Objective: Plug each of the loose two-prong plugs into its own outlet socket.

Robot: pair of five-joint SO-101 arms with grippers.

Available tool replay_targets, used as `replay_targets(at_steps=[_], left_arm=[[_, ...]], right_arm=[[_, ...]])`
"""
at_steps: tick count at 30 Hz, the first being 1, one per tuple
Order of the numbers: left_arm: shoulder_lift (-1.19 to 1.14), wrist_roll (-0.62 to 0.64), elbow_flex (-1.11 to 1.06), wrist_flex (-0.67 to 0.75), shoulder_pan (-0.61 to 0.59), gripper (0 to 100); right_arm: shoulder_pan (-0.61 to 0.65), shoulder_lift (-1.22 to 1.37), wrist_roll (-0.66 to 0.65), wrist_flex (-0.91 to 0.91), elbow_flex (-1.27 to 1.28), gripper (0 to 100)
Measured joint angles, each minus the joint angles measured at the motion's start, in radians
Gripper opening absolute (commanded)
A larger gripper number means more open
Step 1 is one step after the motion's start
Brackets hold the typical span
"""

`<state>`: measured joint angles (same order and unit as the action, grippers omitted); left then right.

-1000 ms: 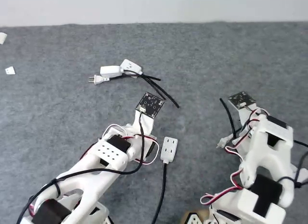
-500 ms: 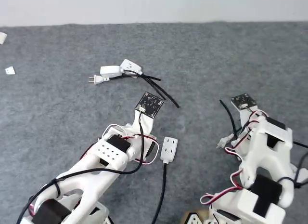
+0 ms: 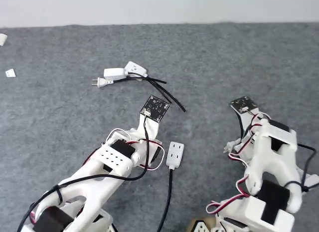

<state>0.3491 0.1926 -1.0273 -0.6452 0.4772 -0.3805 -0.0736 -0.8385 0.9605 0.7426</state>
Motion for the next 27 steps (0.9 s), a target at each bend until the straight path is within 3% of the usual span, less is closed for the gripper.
replay_targets(at_steps=[12,15,27], left_arm=[[0.0,0.0,0.0,0.0,0.0,3],[0.0,0.0,0.0,0.0,0.0,3],[-0.003,0.0,0.0,0.0,0.0,3]], right_arm=[[0.005,0.051,0.002,-0.012,-0.011,8.4],[0.005,0.066,0.034,-0.012,-0.028,0.5],[0.003,0.038,0.199,-0.012,-0.044,0.8]])
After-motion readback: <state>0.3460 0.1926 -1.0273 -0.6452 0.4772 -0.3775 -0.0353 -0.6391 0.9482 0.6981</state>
